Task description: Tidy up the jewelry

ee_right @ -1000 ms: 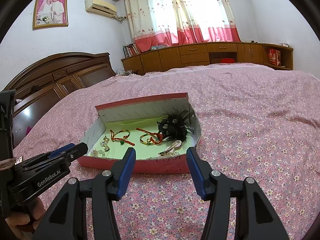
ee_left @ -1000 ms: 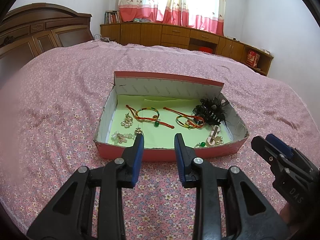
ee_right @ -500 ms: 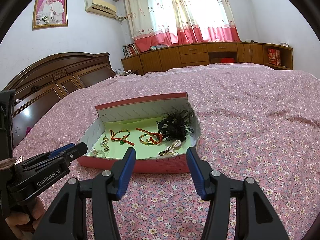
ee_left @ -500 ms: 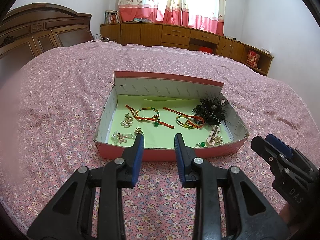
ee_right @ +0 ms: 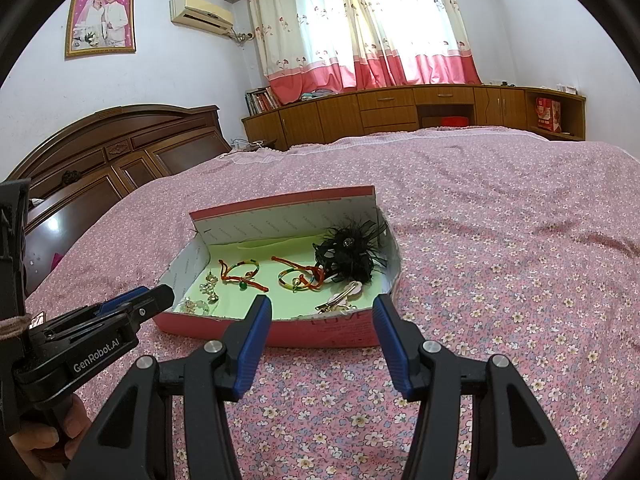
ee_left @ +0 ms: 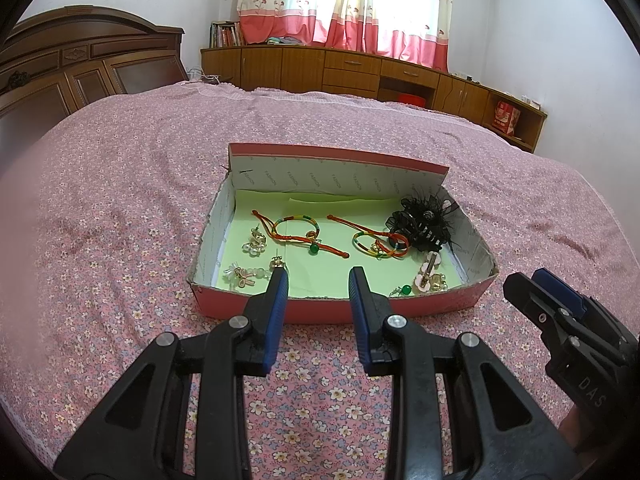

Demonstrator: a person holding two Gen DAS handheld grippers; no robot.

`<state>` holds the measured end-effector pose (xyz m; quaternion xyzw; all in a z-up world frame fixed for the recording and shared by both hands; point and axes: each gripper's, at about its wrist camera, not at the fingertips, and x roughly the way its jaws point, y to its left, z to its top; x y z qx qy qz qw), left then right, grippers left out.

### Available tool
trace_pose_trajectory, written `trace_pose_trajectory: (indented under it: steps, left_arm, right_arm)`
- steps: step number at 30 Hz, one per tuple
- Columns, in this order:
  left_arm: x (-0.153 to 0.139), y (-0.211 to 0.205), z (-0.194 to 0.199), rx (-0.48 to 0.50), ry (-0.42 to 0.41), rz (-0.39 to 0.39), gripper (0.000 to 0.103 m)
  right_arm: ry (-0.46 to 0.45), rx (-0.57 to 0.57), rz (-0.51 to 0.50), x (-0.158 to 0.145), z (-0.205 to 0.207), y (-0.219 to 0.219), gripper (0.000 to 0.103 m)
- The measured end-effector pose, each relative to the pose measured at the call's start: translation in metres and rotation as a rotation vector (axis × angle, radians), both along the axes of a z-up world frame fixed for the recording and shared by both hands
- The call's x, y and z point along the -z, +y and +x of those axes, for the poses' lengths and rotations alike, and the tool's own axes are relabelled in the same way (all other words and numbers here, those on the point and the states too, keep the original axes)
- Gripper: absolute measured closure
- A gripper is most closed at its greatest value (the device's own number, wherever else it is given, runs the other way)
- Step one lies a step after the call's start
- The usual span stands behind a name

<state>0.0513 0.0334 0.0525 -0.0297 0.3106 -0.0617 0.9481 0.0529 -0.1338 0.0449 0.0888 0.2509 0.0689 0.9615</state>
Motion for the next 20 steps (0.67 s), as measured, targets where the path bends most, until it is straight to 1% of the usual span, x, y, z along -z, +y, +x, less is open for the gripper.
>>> trace_pose_trajectory:
  steps: [20]
  left_arm:
    - [0.0004, -0.0007, 0.0024, 0.003, 0.006, 0.004, 0.08]
  right_arm:
    - [0.001, 0.0, 0.001, -0.0001, 0.0006, -0.0011, 0.047]
